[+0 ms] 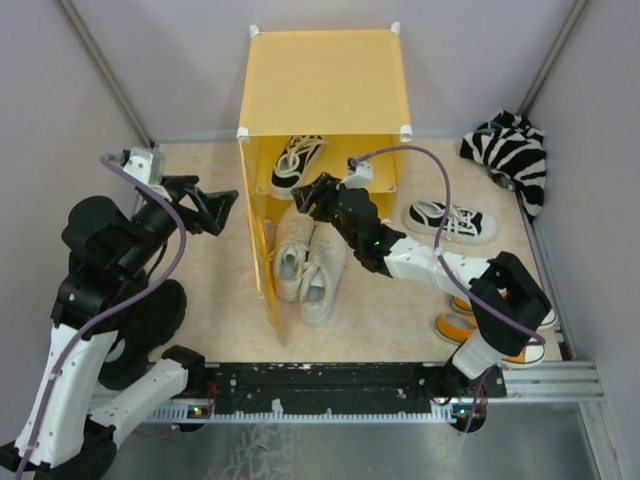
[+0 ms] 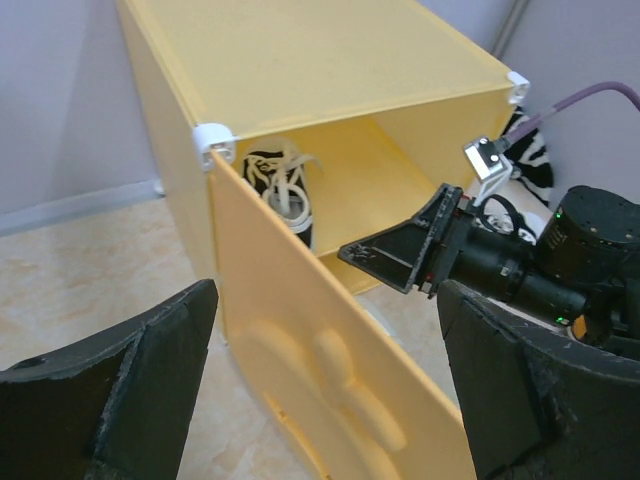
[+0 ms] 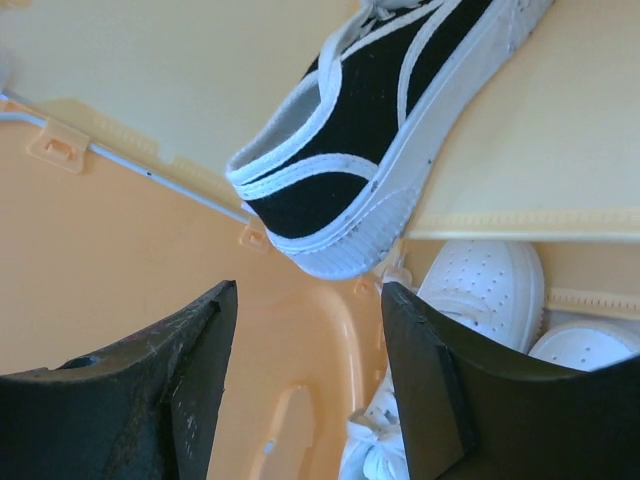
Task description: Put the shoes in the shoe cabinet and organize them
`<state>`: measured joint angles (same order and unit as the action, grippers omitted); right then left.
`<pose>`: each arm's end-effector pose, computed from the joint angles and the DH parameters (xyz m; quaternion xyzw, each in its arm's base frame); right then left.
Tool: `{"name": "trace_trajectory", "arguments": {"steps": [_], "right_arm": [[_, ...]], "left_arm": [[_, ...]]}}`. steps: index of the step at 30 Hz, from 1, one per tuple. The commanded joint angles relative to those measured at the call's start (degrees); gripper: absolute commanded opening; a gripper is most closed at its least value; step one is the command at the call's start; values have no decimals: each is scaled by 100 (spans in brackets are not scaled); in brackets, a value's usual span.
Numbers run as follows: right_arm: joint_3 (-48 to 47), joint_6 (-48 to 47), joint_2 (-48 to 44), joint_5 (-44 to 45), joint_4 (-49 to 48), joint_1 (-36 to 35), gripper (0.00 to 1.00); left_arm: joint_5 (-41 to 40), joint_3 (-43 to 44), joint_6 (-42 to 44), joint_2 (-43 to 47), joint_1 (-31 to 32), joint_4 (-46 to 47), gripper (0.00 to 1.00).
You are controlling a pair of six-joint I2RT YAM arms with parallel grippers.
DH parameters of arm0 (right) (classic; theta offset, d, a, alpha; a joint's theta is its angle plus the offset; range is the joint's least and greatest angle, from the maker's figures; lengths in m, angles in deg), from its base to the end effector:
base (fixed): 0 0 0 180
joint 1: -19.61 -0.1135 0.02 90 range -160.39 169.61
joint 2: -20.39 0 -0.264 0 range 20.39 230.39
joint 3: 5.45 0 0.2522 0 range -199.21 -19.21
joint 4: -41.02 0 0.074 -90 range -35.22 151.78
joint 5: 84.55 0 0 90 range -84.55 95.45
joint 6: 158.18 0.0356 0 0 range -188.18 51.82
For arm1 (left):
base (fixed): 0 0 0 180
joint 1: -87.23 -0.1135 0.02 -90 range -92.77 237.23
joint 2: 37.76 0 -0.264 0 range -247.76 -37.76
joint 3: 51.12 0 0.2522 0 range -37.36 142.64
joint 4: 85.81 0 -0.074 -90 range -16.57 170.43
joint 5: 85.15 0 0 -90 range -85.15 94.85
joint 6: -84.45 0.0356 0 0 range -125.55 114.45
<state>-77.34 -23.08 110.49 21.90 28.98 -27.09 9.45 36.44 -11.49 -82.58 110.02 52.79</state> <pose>0.2594 0.2606 0.2871 0.0853 0.7377 0.4007 0.5366 0.1164 -0.0520 0.4733 0.1307 0.6865 -0.2045 0.6854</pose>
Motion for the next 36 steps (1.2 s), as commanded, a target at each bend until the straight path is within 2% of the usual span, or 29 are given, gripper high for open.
{"name": "trace_trajectory", "arguments": {"steps": [1,10,13,16,20,24,33,36], "right_arm": [[-57,-340,-274,407,-242,-24,60],[-205,-919,-289,861,6,152,61],[-365,-944,-113,484,98,390,61],[-341,-933,3,57,-209,528,61],[-250,-1005,75,-600,-846,530,61],[-460,-830,299,-839,-897,530,61],[-647,-523,411,-792,-1067,543,61],[-807,-310,623,-578,-792,539,63]], "left_arm": [[893,62,-529,-267,24,455,96],[1674,-5,-1244,-720,22,1288,95],[1902,-37,-1426,-904,18,1474,95],[2041,-51,-1511,-1056,21,1553,94],[2062,-136,-1509,-1179,24,1590,94],[2083,-224,-1504,-1281,24,1646,94],[1735,-195,-1147,-1357,20,1298,94],[1524,-168,-987,-1320,24,1114,94]]}}
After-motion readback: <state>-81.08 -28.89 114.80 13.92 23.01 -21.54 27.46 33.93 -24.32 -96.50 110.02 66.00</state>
